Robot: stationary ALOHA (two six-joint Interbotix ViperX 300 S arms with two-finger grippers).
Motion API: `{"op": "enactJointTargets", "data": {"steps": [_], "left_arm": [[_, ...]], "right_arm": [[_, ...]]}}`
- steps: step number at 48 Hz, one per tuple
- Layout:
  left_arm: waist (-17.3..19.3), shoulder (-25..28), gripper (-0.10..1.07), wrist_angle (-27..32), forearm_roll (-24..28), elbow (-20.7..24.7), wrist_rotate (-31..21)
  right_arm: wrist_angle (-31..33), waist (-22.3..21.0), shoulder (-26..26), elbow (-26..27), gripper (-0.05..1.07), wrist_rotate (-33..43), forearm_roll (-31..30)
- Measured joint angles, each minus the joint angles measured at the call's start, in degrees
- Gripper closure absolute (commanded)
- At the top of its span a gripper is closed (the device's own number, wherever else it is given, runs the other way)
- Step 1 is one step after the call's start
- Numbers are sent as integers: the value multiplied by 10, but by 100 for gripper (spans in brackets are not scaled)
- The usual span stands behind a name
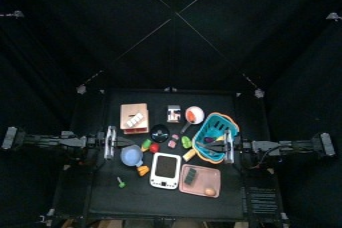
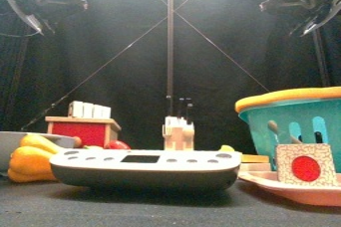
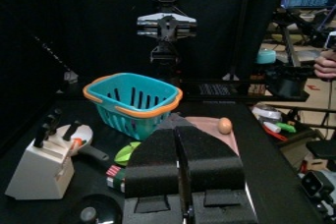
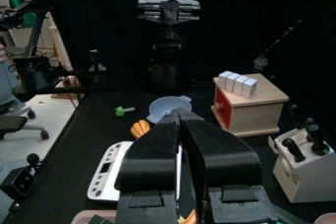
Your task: Grab salmon sushi
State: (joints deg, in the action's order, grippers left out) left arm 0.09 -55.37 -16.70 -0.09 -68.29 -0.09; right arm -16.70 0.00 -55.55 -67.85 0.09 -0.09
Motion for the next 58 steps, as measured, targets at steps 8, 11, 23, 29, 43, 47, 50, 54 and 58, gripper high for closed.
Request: {"op": "enactJointTargets", "data": {"steps": [8,11,23,29,43,47,50,54,58], "left_arm": [[-4,18,100,-5,-1,10,-2],[-7,31,99,-6,-3,18,-2],[-25,120,88,-7,-47,63,-3],[-26,163,73,-7,-77,83,-2],[-18,241,29,-4,-177,112,-1],[-14,268,19,4,-207,124,-1],[-12,293,15,10,-221,135,-1],[-11,323,13,15,-229,149,-1],[-9,362,12,24,-236,169,-1]], "right_arm": [[-7,-14,16,5,101,4,-20],[-14,-17,25,7,100,4,-29],[-44,-24,71,19,100,4,-38],[-49,-23,80,26,100,5,-37],[-49,-23,92,27,100,5,-21],[-49,-23,100,27,100,5,-14],[-49,-23,106,27,100,5,-12],[-49,-23,115,27,100,5,-11],[-49,-24,123,28,100,5,-11]]}}
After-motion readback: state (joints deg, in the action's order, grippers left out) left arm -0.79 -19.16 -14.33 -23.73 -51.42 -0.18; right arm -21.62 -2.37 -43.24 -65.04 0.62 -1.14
